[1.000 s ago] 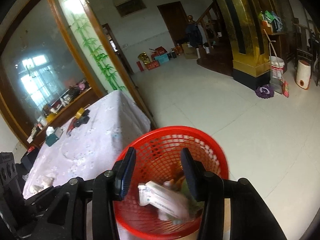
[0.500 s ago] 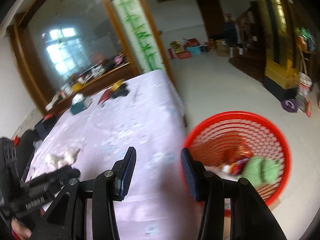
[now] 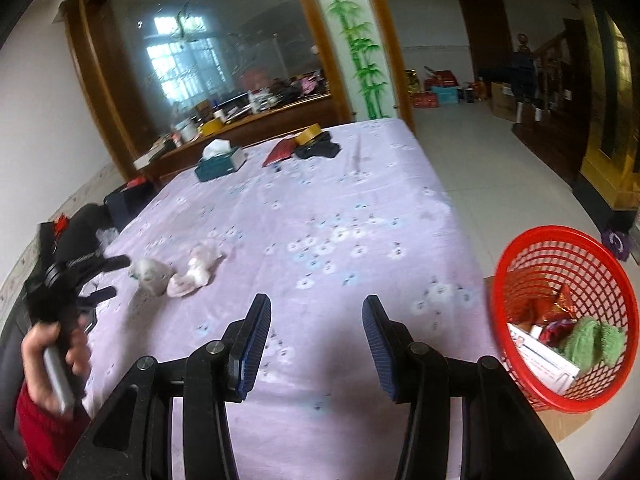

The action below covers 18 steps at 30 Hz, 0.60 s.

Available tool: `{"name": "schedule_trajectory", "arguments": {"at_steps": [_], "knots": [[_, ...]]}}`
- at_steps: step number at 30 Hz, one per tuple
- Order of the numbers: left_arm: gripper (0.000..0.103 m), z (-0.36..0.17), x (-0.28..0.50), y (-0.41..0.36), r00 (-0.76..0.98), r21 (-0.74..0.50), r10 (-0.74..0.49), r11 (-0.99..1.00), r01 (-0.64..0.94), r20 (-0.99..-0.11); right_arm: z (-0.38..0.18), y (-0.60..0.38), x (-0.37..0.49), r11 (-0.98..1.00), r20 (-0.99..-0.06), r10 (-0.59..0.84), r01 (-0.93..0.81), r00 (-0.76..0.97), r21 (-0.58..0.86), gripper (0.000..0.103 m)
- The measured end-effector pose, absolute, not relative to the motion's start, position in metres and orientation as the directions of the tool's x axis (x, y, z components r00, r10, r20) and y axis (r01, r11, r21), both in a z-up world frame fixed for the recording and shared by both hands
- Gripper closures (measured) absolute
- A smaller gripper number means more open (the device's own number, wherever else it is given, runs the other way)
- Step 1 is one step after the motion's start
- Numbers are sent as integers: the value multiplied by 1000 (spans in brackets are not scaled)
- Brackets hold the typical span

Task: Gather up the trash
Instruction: 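Grasp the white green-trimmed cloth with the left tool while the right tool grasps the clear plastic bag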

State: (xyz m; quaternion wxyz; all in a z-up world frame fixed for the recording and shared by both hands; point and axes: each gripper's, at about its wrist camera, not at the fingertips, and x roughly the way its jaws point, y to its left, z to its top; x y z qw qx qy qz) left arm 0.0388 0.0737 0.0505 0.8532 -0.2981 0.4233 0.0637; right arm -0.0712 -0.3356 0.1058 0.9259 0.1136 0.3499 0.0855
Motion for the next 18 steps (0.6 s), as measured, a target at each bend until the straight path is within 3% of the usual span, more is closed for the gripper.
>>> {"name": "schedule_trajectory", "arguments": {"at_steps": [3, 8, 14, 18], "knots": [[29, 36, 58, 76, 608, -493, -195, 786, -373, -770, 105, -327, -70, 961, -635, 243, -94, 733, 259, 50], [31, 26, 75, 66, 598, -430, -145, 825, -367, -788, 101, -317, -68, 963, -651, 249, -108, 717, 248, 50], [69, 16, 79, 67, 604, -426, -168, 849, -313, -779, 99, -297, -54, 958, -672, 278, -143, 686, 250, 50], [72, 30, 61, 64, 632, -395, -155, 881, -259, -759, 96, -272, -37, 943, -692, 330, -189, 642, 273, 49]]}}
